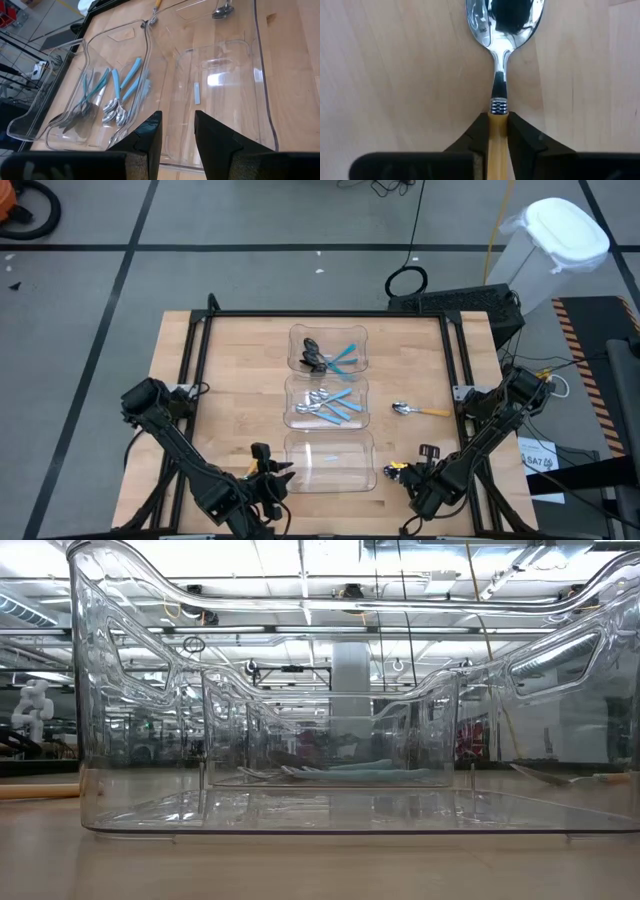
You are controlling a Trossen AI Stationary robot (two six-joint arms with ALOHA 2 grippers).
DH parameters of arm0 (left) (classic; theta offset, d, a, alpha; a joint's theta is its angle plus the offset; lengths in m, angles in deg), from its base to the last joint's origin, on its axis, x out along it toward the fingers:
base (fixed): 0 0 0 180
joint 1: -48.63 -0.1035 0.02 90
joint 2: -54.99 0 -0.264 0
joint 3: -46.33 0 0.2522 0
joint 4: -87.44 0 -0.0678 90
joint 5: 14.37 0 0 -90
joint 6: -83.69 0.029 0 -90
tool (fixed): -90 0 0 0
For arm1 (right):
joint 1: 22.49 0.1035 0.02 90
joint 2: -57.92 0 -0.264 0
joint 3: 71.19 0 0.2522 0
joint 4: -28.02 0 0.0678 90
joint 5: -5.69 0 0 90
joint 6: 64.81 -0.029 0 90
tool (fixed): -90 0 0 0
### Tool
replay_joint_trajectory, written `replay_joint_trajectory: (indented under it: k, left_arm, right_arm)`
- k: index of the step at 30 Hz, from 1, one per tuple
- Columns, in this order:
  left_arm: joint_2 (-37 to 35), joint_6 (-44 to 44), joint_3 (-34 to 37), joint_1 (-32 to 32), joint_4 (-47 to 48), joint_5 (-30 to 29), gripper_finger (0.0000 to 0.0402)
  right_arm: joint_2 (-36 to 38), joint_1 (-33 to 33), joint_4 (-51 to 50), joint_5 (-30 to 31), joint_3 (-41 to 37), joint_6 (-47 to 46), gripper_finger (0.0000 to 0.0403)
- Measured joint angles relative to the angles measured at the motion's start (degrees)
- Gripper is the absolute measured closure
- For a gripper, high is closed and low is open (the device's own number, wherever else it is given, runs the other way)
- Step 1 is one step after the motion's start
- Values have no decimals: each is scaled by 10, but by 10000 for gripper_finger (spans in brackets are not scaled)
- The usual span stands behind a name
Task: Sort silverware by color (type)
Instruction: Put the yellow spoon into the bottom transparent bin
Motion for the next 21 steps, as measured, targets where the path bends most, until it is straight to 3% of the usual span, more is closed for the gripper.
replay_joint_trajectory:
  k: [11,21]
  left_arm:
    - [0,0,0,0,0,0,286]
    - [0,-2,0,0,0,0,286]
  right_arm:
    - [16,2,-14,-17,25,15,365]
    - [30,16,-69,-20,118,46,365]
